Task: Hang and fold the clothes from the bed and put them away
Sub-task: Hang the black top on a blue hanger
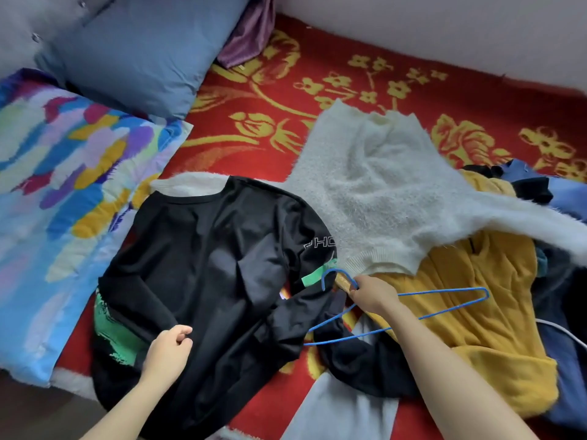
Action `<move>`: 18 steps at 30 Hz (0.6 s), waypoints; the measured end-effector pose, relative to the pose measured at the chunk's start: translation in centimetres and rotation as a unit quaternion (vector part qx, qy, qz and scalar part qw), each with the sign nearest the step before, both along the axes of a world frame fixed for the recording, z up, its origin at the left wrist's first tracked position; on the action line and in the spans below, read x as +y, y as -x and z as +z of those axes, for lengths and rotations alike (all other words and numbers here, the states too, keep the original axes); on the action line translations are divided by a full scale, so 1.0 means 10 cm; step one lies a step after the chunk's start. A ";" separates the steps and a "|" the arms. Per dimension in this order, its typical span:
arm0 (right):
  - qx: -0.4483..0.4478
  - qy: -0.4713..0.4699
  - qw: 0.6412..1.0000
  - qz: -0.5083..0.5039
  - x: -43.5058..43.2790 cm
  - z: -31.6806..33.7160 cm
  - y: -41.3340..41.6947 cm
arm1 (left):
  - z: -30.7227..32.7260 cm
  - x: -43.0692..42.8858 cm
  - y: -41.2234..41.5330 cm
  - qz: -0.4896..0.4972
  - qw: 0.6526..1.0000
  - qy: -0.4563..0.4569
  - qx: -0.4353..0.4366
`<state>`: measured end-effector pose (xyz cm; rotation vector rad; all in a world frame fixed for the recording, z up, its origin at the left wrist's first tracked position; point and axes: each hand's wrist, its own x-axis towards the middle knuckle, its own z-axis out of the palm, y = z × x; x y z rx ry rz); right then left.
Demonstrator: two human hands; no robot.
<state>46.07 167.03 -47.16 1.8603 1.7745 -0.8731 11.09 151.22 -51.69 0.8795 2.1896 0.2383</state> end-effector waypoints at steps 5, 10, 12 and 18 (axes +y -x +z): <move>-0.113 -0.090 0.979 0.146 -0.02 0.37 0.67 | -0.02 0.28 0.65 -0.038 0.999 -0.016 0.004; -0.163 -0.147 0.960 0.171 0.04 0.70 1.35 | -0.07 0.71 1.43 -0.097 0.995 0.007 0.039; -0.183 -0.175 0.949 0.188 0.17 0.79 1.70 | -0.08 0.88 1.77 -0.103 0.993 0.020 0.046; -0.178 -0.253 0.912 0.268 0.44 0.92 2.53 | -0.26 1.17 2.32 -0.106 0.993 0.053 0.026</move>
